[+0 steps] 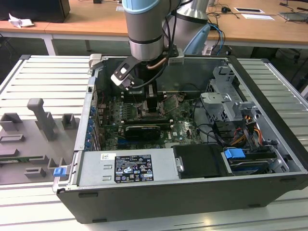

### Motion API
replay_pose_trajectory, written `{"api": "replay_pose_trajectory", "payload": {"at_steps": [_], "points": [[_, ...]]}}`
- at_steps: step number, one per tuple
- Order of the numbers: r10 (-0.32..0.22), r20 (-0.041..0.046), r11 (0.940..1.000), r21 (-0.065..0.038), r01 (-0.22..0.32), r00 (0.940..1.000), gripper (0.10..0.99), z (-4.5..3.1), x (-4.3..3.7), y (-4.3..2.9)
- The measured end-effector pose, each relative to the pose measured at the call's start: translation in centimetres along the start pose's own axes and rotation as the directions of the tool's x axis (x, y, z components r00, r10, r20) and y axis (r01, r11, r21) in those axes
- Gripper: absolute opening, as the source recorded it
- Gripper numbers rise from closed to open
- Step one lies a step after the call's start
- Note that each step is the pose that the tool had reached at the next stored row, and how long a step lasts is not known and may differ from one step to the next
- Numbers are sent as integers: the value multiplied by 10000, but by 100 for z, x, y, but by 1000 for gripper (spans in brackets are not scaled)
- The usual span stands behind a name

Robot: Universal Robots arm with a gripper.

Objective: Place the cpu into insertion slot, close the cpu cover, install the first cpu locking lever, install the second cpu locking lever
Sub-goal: 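Place the cpu into insertion slot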

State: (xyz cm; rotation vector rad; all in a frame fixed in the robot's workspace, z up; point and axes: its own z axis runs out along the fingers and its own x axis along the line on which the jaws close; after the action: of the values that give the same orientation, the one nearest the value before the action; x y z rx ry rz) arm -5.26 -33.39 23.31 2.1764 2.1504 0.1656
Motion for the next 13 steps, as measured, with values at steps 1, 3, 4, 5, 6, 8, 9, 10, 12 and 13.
{"api": "replay_pose_trajectory", "payload": {"at_steps": [1,3,4,5,6,8,9,10,12,13], "points": [[0,0,10000,0,0,10000,529,2,0,-1],[1,0,10000,0,-1,10000,529,9,0,-7],[1,0,10000,1,-1,10000,529,13,0,-9],[0,-1,10000,0,0,10000,529,16,0,-10],[0,0,10000,0,0,10000,529,20,-1,-13],[1,0,10000,0,-1,10000,529,34,-1,-19],[0,1,10000,1,0,10000,529,37,-1,-20],[0,1,10000,0,0,10000,529,39,-1,-21],[0,-1,10000,0,0,10000,529,44,-1,-23],[0,-2,10000,-1,0,10000,529,47,-1,-23]]}}
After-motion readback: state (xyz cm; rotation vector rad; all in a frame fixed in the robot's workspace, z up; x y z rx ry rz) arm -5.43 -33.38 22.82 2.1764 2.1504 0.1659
